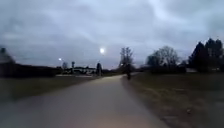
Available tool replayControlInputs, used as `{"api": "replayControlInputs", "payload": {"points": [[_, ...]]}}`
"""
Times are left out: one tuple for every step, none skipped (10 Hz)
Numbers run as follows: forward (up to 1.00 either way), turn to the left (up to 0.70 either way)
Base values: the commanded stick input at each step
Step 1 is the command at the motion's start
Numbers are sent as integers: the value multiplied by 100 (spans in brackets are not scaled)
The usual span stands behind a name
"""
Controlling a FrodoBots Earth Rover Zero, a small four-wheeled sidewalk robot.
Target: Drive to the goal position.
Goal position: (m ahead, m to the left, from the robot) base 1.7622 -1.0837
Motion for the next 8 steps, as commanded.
{"api": "replayControlInputs", "payload": {"points": [[100,4],[100,4],[100,4],[100,4],[100,4],[100,4],[100,4],[100,4]]}}
